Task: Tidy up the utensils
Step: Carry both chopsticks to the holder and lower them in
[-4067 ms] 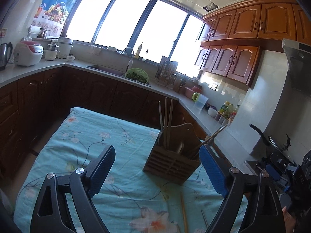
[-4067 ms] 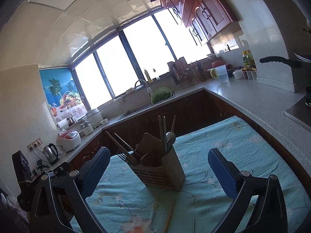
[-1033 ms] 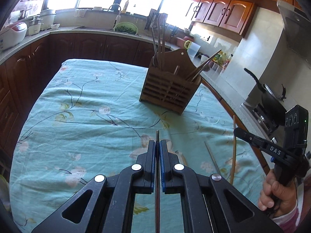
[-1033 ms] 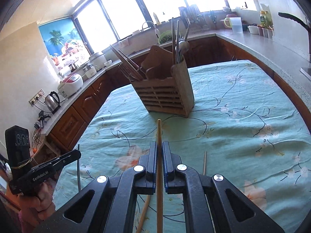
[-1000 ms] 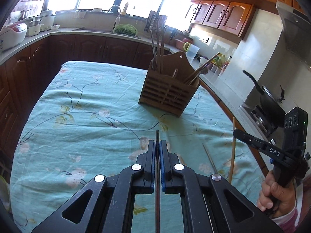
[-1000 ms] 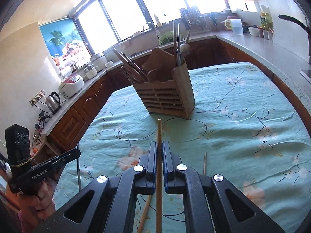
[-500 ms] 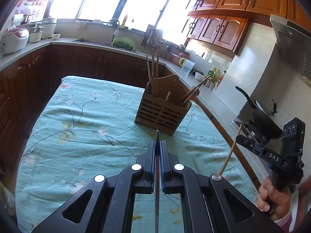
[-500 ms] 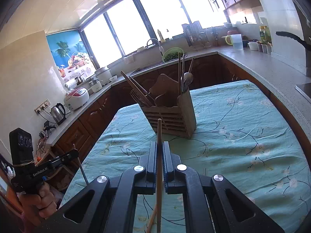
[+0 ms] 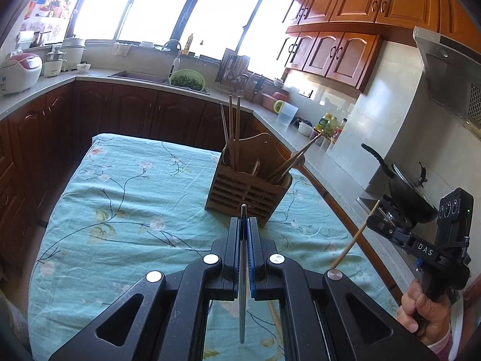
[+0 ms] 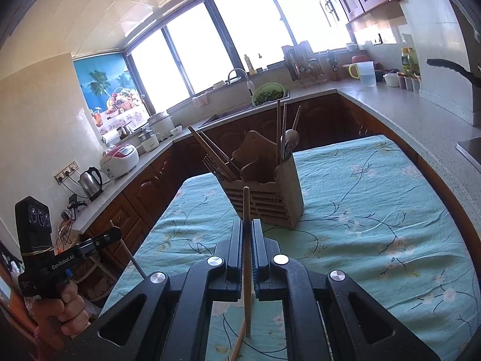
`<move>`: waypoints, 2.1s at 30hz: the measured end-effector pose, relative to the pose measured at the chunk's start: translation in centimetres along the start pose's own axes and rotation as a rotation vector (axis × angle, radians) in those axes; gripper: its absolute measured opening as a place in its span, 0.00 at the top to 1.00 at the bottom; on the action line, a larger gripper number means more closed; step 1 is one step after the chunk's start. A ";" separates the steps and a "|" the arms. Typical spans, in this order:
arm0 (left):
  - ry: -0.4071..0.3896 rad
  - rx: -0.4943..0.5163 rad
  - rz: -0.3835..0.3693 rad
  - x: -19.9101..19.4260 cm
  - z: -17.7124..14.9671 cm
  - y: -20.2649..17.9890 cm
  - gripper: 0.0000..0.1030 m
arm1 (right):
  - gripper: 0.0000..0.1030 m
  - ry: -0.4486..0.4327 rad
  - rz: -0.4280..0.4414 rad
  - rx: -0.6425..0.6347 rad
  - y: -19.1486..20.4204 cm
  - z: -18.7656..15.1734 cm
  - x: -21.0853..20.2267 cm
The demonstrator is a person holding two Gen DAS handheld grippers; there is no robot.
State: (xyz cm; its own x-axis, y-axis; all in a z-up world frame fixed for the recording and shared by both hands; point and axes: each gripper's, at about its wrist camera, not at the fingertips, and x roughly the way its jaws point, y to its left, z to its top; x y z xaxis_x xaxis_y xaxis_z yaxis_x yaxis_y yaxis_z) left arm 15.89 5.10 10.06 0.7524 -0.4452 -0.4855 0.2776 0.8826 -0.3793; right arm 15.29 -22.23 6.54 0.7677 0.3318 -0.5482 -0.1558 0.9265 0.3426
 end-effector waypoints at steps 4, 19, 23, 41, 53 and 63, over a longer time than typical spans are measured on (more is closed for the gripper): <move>-0.008 0.001 -0.004 0.2 0.4 0.0 0.98 | 0.95 -0.011 0.001 -0.002 -0.1 0.6 0.0; -0.091 0.041 -0.032 2.2 5.0 -0.7 0.98 | 0.95 -0.082 0.007 -0.042 0.3 5.6 1.0; -0.140 0.078 -0.030 3.1 7.5 -1.5 0.98 | 0.95 -0.131 0.003 -0.057 0.5 8.6 1.6; -0.300 0.141 0.041 16.0 14.6 -2.8 0.98 | 0.95 -0.253 -0.122 -0.167 2.1 15.6 8.8; -0.248 0.145 0.054 23.1 10.2 -3.2 0.98 | 0.95 -0.202 -0.122 -0.146 0.7 10.8 12.3; -0.186 0.135 0.069 24.9 9.3 -2.2 0.97 | 0.95 -0.157 -0.129 -0.106 -0.9 9.4 13.2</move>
State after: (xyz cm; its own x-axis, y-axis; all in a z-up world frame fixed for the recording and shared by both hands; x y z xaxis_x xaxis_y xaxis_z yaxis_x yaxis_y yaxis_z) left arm 39.55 -6.48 6.13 0.8657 -0.3593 -0.3485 0.2900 0.9275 -0.2357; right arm 31.41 -20.41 6.19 0.8716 0.1851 -0.4539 -0.1079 0.9757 0.1906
